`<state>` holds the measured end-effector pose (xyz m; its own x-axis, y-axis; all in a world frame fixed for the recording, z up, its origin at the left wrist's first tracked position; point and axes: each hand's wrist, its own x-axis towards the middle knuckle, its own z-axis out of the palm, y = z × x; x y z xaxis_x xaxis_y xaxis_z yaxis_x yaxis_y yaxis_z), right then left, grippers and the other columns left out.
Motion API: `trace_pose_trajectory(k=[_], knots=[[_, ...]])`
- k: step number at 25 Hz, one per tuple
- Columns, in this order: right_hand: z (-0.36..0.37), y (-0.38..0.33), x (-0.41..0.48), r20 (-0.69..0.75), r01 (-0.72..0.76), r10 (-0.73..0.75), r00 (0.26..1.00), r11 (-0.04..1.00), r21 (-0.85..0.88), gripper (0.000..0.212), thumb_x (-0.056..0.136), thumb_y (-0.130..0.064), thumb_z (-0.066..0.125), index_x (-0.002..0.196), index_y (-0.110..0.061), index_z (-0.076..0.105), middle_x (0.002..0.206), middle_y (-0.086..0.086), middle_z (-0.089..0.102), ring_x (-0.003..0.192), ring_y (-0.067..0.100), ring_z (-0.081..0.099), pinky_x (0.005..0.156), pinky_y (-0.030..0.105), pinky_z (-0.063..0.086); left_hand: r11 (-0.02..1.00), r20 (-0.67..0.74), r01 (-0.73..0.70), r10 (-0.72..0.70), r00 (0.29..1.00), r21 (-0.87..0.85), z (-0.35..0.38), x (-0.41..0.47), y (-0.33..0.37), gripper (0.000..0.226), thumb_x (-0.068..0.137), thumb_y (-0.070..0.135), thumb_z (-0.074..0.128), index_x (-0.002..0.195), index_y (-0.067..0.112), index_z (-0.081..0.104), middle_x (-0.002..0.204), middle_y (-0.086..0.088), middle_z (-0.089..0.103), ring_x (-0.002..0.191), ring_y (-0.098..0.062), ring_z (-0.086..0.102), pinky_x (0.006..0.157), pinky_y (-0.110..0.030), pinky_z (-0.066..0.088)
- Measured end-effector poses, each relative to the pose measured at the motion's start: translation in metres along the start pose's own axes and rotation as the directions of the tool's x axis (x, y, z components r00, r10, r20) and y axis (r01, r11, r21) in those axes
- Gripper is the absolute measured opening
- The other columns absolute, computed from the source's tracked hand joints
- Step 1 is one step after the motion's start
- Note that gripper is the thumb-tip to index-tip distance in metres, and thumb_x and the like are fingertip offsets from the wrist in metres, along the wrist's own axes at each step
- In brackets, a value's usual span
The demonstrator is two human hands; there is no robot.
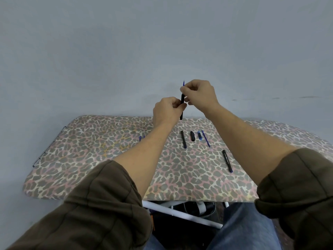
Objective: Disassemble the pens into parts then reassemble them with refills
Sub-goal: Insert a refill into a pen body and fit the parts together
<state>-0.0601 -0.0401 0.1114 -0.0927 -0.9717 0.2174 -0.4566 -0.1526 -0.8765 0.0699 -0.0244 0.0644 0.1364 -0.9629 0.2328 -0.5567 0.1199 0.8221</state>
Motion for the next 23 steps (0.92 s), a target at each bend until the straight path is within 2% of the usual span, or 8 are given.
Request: trace_pose_trajectory(k=[5, 8, 10, 12, 15, 18, 20, 23], knots=[[-0.011, 0.005, 0.0, 0.063, -0.035, 0.033, 0.997, 0.999, 0.023, 0.02, 0.094, -0.033, 0.071, 0.094, -0.014, 0.078, 0.09, 0.0, 0.078, 0.079, 0.019, 0.077, 0.072, 0.035, 0.065, 1.0, 0.011, -0.008, 0.008, 1.0, -0.015, 0.006, 0.0, 0.001, 0.018, 0.089, 0.035, 0.076, 0.099, 0.021, 0.079, 0.092, 0.005, 0.079, 0.086, -0.013, 0.074, 0.086, -0.036, 0.059], [-0.034, 0.01, 0.014, -0.088, -0.101, 0.115, 0.989, 0.984, 0.149, 0.028, 0.095, -0.039, 0.066, 0.095, -0.012, 0.074, 0.085, 0.002, 0.076, 0.061, 0.014, 0.069, 0.054, 0.028, 0.054, 0.999, -0.02, -0.005, 0.004, 1.0, -0.038, 0.007, 0.004, 0.006, 0.02, 0.087, 0.036, 0.078, 0.099, 0.02, 0.079, 0.09, 0.004, 0.079, 0.082, -0.012, 0.075, 0.086, -0.035, 0.06], [-0.055, 0.032, 0.022, -0.159, -0.224, 0.224, 0.962, 0.974, 0.015, 0.02, 0.094, -0.025, 0.064, 0.096, -0.008, 0.075, 0.083, 0.006, 0.077, 0.057, 0.016, 0.067, 0.052, 0.028, 0.05, 0.998, 0.006, -0.003, 0.004, 1.0, -0.056, 0.019, 0.004, 0.005, 0.019, 0.087, 0.035, 0.079, 0.1, 0.02, 0.079, 0.087, 0.005, 0.078, 0.08, -0.011, 0.075, 0.085, -0.035, 0.061], [-0.073, 0.064, 0.019, -0.103, -0.352, 0.336, 0.936, 0.895, -0.273, 0.019, 0.093, -0.012, 0.063, 0.099, 0.0, 0.076, 0.087, 0.015, 0.078, 0.063, 0.023, 0.069, 0.056, 0.029, 0.055, 0.998, 0.042, -0.005, 0.008, 0.999, -0.07, 0.035, -0.001, 0.006, 0.019, 0.087, 0.034, 0.079, 0.1, 0.02, 0.079, 0.086, 0.006, 0.077, 0.079, -0.01, 0.075, 0.085, -0.035, 0.061], [-0.085, 0.103, 0.004, -0.048, -0.331, 0.381, 0.923, 0.725, -0.604, 0.015, 0.091, -0.004, 0.058, 0.087, 0.001, 0.072, 0.077, 0.018, 0.073, 0.067, 0.029, 0.067, 0.069, 0.037, 0.064, 0.997, 0.078, -0.018, 0.024, 0.997, -0.08, 0.055, -0.002, 0.012, 0.018, 0.087, 0.035, 0.079, 0.099, 0.022, 0.079, 0.085, 0.008, 0.077, 0.079, -0.007, 0.074, 0.085, -0.034, 0.061], [-0.078, 0.133, -0.003, -0.033, -0.26, 0.368, 0.929, 0.587, -0.767, 0.027, 0.089, -0.001, 0.057, 0.064, -0.007, 0.049, 0.059, 0.009, 0.052, 0.052, 0.024, 0.049, 0.049, 0.026, 0.043, 0.997, 0.101, -0.03, 0.037, 0.994, -0.069, 0.069, 0.003, 0.014, 0.019, 0.088, 0.036, 0.079, 0.1, 0.022, 0.079, 0.085, 0.009, 0.076, 0.079, -0.006, 0.074, 0.085, -0.033, 0.061], [-0.073, 0.148, -0.005, -0.027, -0.236, 0.376, 0.926, 0.522, -0.82, 0.033, 0.089, 0.0, 0.057, 0.061, -0.011, 0.042, 0.056, 0.006, 0.043, 0.048, 0.021, 0.04, 0.045, 0.024, 0.033, 0.997, 0.108, -0.041, 0.047, 0.993, -0.058, 0.077, 0.006, 0.014, 0.019, 0.088, 0.036, 0.079, 0.101, 0.021, 0.079, 0.083, 0.009, 0.075, 0.079, -0.006, 0.073, 0.086, -0.033, 0.06], [-0.066, 0.161, -0.003, -0.015, -0.207, 0.377, 0.926, 0.473, -0.856, 0.029, 0.093, -0.004, 0.057, 0.069, -0.009, 0.042, 0.068, 0.009, 0.049, 0.059, 0.025, 0.049, 0.05, 0.03, 0.041, 0.998, 0.117, -0.047, 0.053, 0.992, -0.049, 0.086, 0.011, 0.012, 0.019, 0.088, 0.036, 0.078, 0.101, 0.022, 0.079, 0.082, 0.011, 0.073, 0.079, -0.004, 0.072, 0.085, -0.031, 0.06]])
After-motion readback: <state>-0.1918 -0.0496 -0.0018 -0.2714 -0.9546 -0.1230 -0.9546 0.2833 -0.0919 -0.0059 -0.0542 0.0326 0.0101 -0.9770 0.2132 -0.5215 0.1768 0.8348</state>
